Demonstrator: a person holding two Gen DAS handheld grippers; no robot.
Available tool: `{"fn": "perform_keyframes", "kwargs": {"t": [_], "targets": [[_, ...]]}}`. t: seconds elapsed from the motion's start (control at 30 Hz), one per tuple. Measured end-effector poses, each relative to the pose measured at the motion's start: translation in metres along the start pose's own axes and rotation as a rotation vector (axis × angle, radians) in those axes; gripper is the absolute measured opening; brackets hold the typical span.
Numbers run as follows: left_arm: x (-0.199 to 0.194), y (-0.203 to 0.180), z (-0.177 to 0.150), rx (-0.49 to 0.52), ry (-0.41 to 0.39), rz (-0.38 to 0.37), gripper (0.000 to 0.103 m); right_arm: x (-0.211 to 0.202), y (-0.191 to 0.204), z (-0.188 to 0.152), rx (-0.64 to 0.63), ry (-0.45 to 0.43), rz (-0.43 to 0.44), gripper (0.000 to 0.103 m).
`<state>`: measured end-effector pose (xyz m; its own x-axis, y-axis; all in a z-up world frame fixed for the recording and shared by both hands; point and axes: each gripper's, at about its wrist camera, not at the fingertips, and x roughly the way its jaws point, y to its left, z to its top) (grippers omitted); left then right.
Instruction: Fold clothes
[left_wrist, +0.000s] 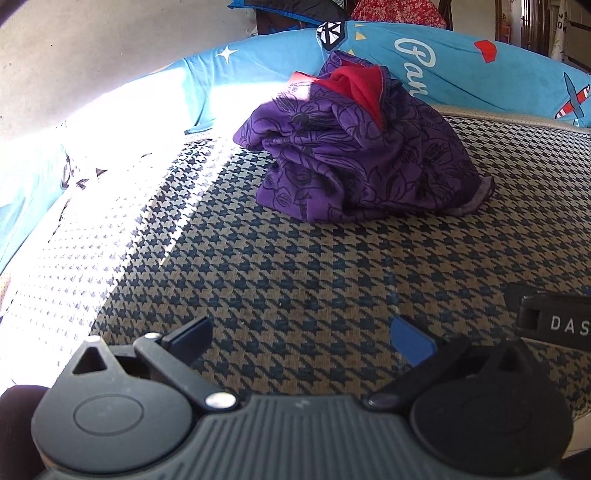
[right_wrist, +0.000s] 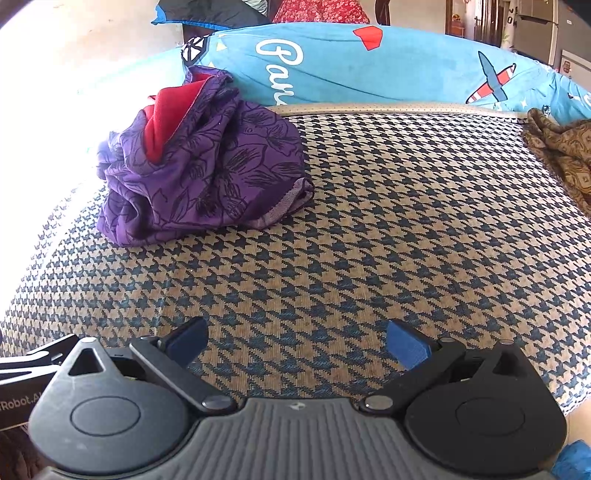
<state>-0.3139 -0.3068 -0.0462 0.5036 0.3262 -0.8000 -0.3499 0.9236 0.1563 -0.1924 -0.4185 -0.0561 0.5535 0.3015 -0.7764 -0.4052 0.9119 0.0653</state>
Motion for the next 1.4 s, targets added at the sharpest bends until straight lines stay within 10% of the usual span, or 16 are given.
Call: {"fn": "perform_keyframes", "kwargs": {"t": [1.4], "targets": [[0.063,0.027,0.019,0.043,-0.027,0.019,0.103,0.001,0.007,0.008,-0.009,-0.009,-0.022,0.103]]}}
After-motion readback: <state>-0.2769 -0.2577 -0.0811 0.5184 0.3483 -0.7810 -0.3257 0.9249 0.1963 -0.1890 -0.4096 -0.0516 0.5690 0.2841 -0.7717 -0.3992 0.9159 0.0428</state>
